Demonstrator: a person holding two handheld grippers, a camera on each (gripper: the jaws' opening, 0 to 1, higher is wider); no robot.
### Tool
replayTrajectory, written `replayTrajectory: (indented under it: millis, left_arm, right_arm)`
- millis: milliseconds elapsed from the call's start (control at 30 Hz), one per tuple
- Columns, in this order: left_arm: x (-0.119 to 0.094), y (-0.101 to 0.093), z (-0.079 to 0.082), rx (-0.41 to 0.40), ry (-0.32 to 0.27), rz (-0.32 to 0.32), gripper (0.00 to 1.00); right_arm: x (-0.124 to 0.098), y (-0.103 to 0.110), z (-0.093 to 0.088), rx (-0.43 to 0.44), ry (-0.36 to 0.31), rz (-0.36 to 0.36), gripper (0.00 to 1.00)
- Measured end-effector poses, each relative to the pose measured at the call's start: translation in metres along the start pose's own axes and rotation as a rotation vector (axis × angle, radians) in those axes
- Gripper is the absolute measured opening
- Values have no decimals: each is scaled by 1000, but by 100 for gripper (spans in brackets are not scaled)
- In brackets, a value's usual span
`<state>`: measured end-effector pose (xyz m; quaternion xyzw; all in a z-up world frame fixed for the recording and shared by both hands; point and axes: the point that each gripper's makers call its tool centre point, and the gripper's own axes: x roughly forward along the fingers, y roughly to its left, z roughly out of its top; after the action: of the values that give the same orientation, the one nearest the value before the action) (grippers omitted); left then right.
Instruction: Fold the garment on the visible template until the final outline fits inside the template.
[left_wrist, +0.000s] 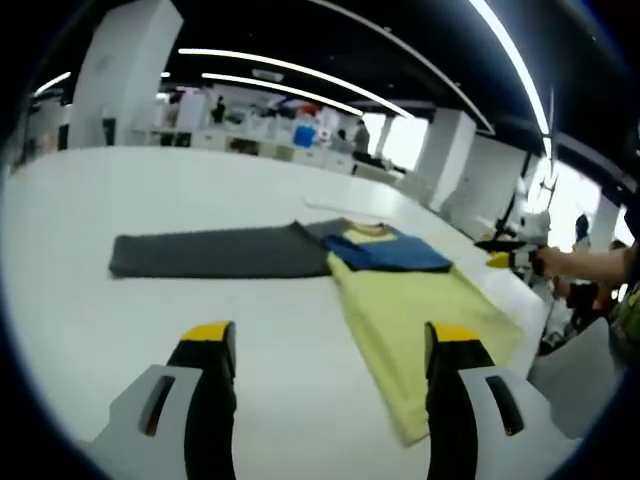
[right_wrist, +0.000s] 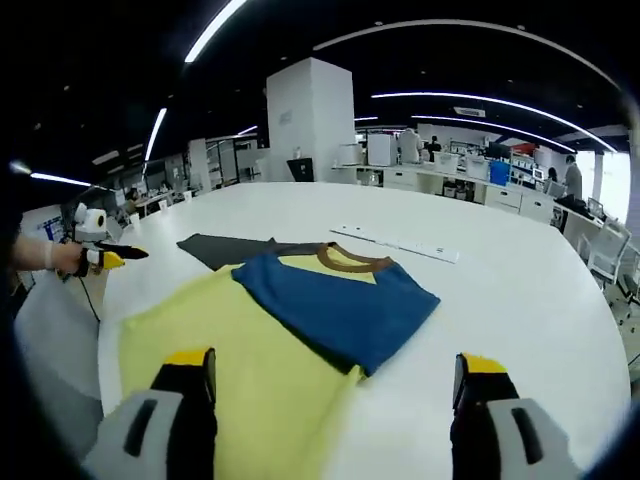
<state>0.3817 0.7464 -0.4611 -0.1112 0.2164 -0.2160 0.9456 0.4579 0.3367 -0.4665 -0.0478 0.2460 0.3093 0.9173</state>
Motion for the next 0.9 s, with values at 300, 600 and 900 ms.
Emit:
replayTrajectory:
  millis: [300, 600, 900]
  left_arm:
    - [2, 25, 7, -2, -6, 26, 73]
    - [20, 56, 25, 30, 10, 55, 73]
    - [26, 86, 33, 63, 24, 106, 72]
  right_arm:
    - [-14, 3, 1, 16, -20, -9, 99]
    - [-16, 4, -6, 46, -20, -17, 99]
    - [-25, 0, -12, 50, -3, -25, 99]
